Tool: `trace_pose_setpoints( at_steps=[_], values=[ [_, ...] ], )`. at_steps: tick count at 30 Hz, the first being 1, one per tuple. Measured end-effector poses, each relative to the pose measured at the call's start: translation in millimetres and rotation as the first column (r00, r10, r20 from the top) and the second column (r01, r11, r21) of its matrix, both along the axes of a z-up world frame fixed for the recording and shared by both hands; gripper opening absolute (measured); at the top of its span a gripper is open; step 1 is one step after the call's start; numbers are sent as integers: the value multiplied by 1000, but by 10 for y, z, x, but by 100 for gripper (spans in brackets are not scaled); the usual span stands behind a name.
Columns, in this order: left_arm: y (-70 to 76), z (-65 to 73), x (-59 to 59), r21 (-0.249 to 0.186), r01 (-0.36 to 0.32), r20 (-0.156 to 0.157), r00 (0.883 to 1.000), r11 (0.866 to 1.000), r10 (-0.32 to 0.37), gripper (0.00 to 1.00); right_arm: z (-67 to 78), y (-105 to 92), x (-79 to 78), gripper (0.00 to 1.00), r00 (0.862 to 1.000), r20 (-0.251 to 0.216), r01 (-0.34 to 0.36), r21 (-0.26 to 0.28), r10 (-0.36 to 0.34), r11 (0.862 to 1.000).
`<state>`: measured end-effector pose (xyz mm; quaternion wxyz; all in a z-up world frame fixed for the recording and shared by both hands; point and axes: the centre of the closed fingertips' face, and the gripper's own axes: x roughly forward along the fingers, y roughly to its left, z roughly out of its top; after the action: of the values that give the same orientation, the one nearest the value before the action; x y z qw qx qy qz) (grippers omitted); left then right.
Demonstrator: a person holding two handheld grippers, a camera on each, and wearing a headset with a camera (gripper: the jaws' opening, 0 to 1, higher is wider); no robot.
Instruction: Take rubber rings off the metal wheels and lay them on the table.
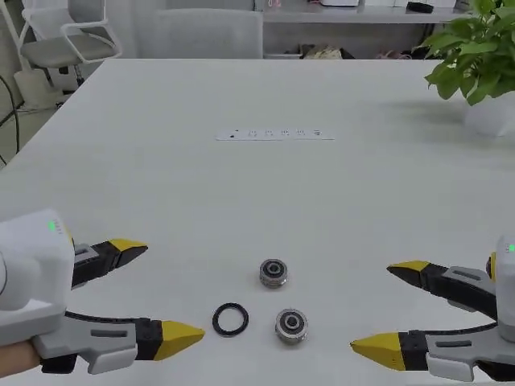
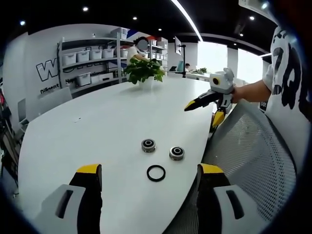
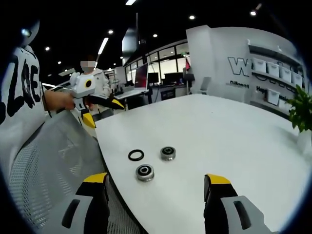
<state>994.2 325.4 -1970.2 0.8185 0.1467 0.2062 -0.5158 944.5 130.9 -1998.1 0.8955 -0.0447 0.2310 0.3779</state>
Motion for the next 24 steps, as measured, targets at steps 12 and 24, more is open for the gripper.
trace_pose_setpoints(
  at_steps=[12, 24],
  values=[
    [36, 39, -52, 2, -23, 5, 1000, 1000, 23, 79, 15, -3, -46, 80, 1000, 11, -4, -4, 4, 1000],
    [17, 55, -73, 14, -24, 21, 1000, 1000, 24, 79, 83, -18, -86, 81, 1000, 27, 4, 1, -4, 1000]
  ],
)
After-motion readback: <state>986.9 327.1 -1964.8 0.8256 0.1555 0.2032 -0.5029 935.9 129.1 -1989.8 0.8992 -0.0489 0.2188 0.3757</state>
